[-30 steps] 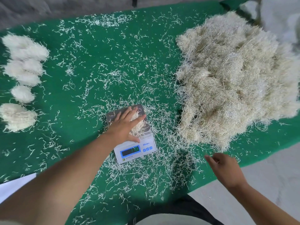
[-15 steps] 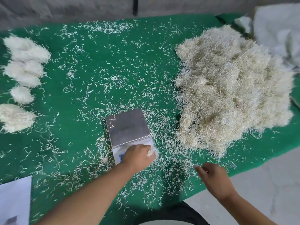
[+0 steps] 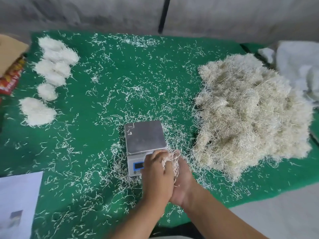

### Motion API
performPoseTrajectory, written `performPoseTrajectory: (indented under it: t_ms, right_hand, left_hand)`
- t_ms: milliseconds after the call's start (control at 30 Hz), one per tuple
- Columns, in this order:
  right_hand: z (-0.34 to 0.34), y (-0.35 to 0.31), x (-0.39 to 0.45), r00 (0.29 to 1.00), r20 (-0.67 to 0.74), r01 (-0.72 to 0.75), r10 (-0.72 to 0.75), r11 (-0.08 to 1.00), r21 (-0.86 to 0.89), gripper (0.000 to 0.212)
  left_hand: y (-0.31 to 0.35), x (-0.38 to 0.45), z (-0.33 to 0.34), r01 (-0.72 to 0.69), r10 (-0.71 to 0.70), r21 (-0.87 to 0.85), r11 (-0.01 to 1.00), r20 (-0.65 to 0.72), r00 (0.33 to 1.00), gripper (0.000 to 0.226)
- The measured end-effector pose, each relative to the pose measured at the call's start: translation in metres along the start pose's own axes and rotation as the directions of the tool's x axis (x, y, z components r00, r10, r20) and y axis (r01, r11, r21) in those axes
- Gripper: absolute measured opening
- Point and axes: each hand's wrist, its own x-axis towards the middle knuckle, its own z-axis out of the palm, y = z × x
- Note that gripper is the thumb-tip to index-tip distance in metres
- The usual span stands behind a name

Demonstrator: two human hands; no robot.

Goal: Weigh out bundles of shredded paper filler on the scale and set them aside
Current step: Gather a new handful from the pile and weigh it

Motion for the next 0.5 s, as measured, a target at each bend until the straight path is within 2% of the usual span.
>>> performPoseTrajectory:
  t_ms: [67,100,233,333,367,433,467,500]
  right_hand:
    - [0.006,0.01,-0.001,1.0,0.023,0.014,-0.015,1.0,0.011,0.069]
    - [0.011,0.018,-0.003,0.999,0.023,0.033,-0.032,0.999,-0.029,0.069]
    - [0.04,0.045,-0.005,0.996,0.028,0.084,-0.081,0.984,-0.156,0.067]
    - [0.056,0.056,-0.005,0.997,0.071,0.059,-0.04,0.957,-0.284,0.066]
    - [0.059,0.059,-0.005,0.997,0.064,0.063,-0.042,0.931,-0.359,0.07]
    - [0.066,0.065,-0.002,0.999,0.015,0.048,-0.047,0.87,-0.492,0.078]
    - [0.071,0.067,0.0,0.998,-0.011,0.047,-0.064,0.833,-0.552,0.078]
    - [0.075,0.07,0.002,0.994,-0.031,0.061,-0.102,0.784,-0.618,0.075]
  left_hand:
    - [-0.011,0.004,-0.016,-0.175,0.186,0.248,0.953,-0.022,0.982,0.033]
    - [-0.014,0.006,-0.026,-0.201,0.222,0.337,0.92,-0.025,0.975,0.031]
    - [-0.019,0.002,-0.062,-0.259,0.303,0.476,0.84,-0.016,0.953,0.041]
    - [-0.02,-0.013,-0.09,-0.311,0.36,0.585,0.749,0.034,0.932,0.032]
    - [-0.023,-0.023,-0.099,-0.327,0.372,0.598,0.731,0.051,0.927,0.031]
    - [-0.031,-0.046,-0.111,-0.335,0.338,0.574,0.748,0.105,0.935,0.051]
    - [-0.035,-0.057,-0.113,-0.316,0.299,0.543,0.778,0.122,0.946,0.061]
    - [-0.034,-0.061,-0.114,-0.271,0.232,0.447,0.852,0.141,0.962,0.07]
